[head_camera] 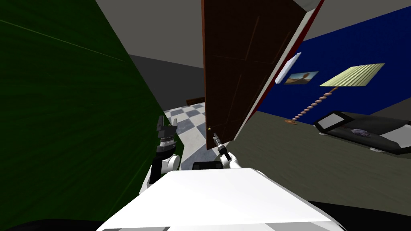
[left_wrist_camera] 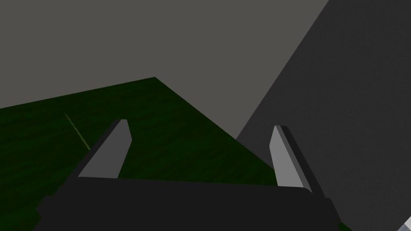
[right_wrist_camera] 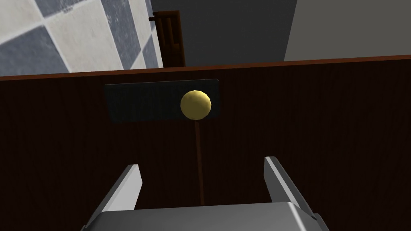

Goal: Push the door open

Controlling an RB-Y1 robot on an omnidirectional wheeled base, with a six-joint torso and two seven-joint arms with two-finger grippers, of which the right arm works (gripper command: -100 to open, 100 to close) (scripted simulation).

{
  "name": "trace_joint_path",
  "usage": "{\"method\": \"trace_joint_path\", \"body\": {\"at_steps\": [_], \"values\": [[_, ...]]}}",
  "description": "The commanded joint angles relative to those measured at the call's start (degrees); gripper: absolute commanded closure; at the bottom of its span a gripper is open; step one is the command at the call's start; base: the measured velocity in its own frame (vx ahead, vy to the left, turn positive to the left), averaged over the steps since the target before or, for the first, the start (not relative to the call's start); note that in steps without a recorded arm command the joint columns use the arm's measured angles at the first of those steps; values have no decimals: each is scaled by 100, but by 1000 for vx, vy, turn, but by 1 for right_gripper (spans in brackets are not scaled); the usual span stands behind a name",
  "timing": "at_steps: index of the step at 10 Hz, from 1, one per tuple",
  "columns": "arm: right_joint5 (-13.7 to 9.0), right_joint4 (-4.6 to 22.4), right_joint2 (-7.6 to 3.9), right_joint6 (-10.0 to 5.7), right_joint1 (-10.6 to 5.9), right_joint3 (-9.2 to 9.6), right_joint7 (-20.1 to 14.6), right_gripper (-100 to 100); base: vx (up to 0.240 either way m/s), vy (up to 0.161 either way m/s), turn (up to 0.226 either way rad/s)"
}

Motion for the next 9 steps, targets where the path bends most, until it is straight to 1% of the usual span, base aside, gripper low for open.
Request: {"method": "trace_joint_path", "body": {"at_steps": [1,3,6,7,8,9], "values": [[-6,-24,-8,-2,16,-19,20,-100,227,64,33],[-16,-5,8,-29,14,-47,46,-100,212,76,28],[-28,20,64,-64,12,-84,80,-100,188,67,24],[-25,7,52,-53,18,-76,73,-100,80,26,-3],[-25,7,52,-53,18,-76,73,100,-18,-3,-4],[-25,7,52,-53,18,-76,73,100,-31,-10,13]]}}
